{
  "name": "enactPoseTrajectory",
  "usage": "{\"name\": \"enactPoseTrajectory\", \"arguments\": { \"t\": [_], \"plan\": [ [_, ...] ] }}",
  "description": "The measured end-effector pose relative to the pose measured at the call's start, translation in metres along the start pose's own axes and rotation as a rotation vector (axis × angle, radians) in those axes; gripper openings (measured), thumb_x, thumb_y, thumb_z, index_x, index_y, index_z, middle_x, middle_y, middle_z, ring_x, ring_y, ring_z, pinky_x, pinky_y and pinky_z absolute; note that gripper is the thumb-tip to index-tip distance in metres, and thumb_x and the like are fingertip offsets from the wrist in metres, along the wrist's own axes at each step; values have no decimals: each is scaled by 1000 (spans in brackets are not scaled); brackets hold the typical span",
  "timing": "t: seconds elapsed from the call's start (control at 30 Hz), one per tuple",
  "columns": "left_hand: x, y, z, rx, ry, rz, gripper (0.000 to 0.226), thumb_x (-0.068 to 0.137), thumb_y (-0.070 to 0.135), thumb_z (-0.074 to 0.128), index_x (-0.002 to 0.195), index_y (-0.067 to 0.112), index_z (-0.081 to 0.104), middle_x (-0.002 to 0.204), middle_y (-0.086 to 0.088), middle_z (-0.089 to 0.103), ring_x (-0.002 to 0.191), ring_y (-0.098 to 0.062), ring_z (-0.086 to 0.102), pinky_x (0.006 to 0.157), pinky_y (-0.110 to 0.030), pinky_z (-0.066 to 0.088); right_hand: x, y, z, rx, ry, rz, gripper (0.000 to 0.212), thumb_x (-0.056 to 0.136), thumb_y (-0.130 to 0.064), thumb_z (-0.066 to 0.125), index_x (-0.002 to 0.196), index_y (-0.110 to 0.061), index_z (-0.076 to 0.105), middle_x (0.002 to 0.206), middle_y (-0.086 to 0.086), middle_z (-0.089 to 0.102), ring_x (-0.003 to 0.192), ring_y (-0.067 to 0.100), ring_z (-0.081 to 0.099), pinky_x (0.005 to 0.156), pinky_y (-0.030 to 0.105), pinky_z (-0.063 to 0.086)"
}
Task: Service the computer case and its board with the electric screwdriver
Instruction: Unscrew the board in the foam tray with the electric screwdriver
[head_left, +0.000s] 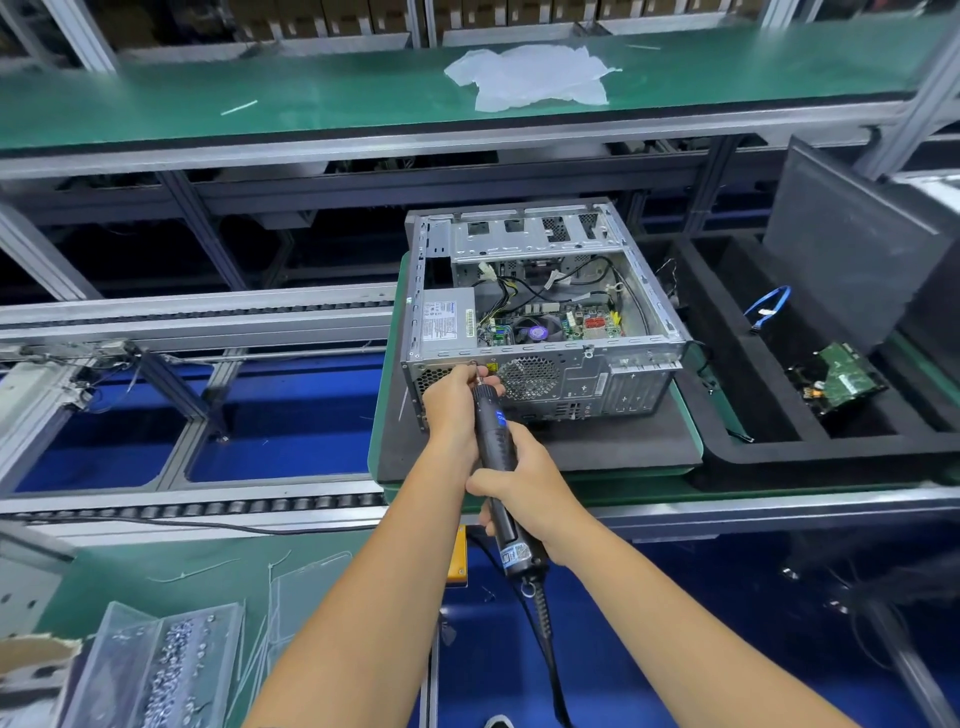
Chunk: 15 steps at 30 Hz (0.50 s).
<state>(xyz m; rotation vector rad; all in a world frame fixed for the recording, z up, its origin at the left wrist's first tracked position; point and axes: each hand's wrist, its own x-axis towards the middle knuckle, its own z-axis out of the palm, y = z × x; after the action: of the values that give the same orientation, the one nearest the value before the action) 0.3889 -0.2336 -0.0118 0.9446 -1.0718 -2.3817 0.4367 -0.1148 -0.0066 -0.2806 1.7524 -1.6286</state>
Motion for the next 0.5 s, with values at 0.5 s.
{"name": "enactPoseTrajectory", "arguments": {
  "t": [0.5],
  "plan": [
    [3,2,2,-38,-10,-14,15,87,-1,42,76,4,50,72,-11,51,55,-20,50,47,-25,48,6,3,-2,-11,-28,-5,45,77,-5,66,110,-28,49,96,11,59,52,21,60,54,35,55]
  ]
}}
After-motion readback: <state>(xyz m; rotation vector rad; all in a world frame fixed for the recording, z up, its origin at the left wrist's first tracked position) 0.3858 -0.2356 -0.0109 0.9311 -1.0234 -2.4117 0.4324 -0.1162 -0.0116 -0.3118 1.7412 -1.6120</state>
